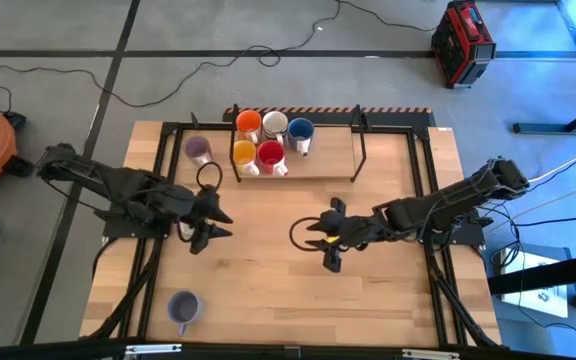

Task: Place coffee mugs
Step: Put the white mug on the shelf aligned with the blue mug

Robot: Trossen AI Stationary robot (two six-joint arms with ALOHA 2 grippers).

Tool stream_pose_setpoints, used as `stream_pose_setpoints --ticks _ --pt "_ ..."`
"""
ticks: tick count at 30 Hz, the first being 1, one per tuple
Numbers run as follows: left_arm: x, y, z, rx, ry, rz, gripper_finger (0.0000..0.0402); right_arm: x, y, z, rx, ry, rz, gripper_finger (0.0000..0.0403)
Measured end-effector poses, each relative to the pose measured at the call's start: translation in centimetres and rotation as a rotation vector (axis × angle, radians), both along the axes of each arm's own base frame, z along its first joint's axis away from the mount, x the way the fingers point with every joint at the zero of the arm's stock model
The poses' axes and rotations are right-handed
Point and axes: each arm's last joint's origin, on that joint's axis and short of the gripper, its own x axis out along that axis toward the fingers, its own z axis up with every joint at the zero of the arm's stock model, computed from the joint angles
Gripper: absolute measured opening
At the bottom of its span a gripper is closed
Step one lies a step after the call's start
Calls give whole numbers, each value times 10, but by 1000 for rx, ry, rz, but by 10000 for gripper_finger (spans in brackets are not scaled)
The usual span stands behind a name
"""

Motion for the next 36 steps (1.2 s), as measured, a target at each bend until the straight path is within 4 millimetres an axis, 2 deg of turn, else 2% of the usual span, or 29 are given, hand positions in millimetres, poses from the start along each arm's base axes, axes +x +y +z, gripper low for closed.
stream_pose_setpoints --ticks 4,9,13,21,26,36 --pt "-20 -1 10 -106 111 72 172 15 4 -14 -34 -37 32 163" --pt "-38 -8 -3 -134 351 15 172 35 13 -28 -27 -96 73 163" --pt "-49 -10 -12 -76 494 3 172 51 18 -41 0 -160 75 163" --pt "-59 4 -29 171 581 148 172 77 27 -66 74 -145 -8 163" --pt "-63 15 -37 211 666 233 172 89 32 -73 143 -126 -23 163" --pt "-60 33 -71 194 807 152 172 93 33 -77 161 -119 -34 163"
